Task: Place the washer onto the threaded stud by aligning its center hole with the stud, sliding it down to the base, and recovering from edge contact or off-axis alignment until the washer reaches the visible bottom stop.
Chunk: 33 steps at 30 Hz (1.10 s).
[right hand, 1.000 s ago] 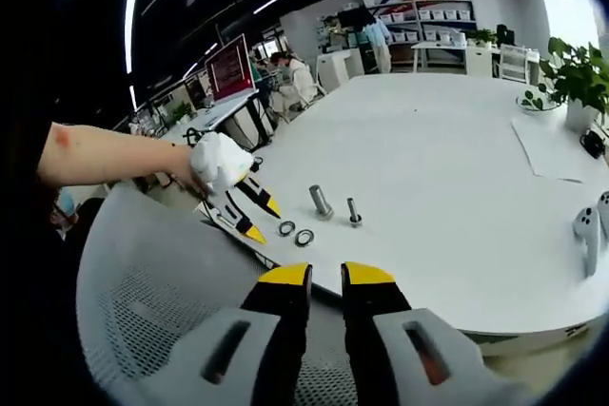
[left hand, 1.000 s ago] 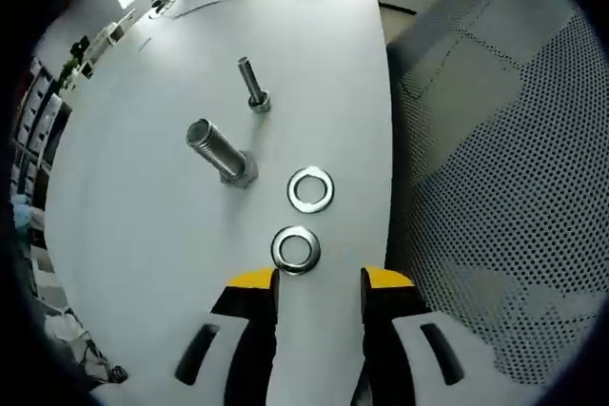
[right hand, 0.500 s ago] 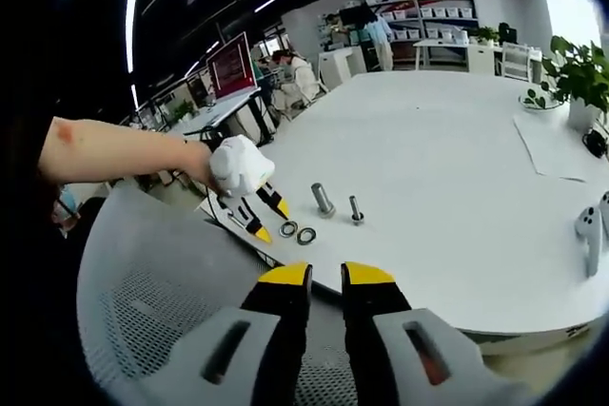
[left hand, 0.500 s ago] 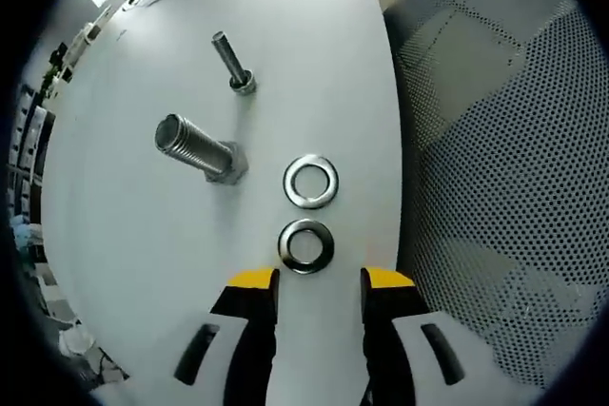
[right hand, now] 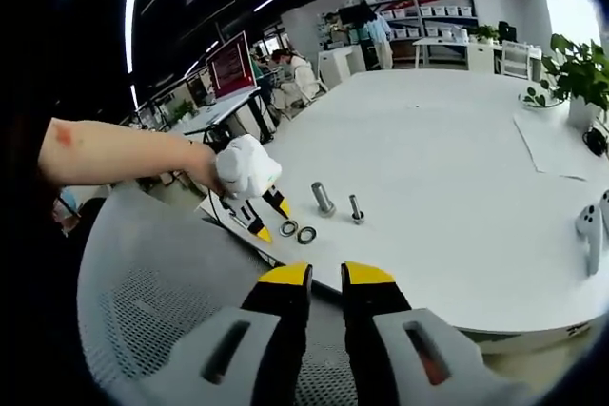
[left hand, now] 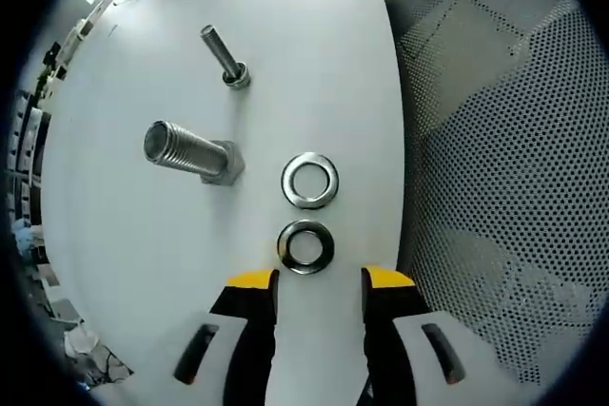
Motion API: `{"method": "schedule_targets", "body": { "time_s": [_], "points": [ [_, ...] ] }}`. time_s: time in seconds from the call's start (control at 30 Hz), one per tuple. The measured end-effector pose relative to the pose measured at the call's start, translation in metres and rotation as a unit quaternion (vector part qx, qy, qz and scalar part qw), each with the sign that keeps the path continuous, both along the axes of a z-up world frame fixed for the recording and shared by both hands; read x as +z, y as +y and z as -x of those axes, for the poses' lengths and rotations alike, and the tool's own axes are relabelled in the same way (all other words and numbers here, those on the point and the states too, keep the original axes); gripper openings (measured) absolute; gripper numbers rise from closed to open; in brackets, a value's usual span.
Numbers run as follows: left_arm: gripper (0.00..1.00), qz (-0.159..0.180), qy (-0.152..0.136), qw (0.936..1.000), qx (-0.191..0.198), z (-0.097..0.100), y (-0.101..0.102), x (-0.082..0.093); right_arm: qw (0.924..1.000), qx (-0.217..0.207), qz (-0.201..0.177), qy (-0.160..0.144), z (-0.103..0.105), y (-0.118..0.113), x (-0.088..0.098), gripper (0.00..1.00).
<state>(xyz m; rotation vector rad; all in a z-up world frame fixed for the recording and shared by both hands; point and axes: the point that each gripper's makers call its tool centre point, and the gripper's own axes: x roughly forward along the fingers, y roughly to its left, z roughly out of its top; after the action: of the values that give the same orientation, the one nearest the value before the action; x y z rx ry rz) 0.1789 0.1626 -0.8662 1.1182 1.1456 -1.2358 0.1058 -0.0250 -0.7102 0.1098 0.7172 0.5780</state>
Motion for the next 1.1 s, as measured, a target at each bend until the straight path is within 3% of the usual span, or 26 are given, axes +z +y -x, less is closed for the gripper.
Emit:
{"method": "schedule_targets", "body": {
  "time_s": [0.27, 1.1],
  "points": [
    [0.34, 0.025, 0.0, 0.9997, 0.005, -0.0003, 0.0001, -0.0004, 1.0, 0.0, 0.0, 0.001, 0.0003, -0.0003, -0.0005, 0.16],
    [0.34, 0.0, -0.003, 0.9999, 0.01, -0.0001, -0.0003, -0.001, 1.0, -0.005, -0.004, 0.002, 0.0002, -0.0008, -0.0001, 0.16]
  ]
}}
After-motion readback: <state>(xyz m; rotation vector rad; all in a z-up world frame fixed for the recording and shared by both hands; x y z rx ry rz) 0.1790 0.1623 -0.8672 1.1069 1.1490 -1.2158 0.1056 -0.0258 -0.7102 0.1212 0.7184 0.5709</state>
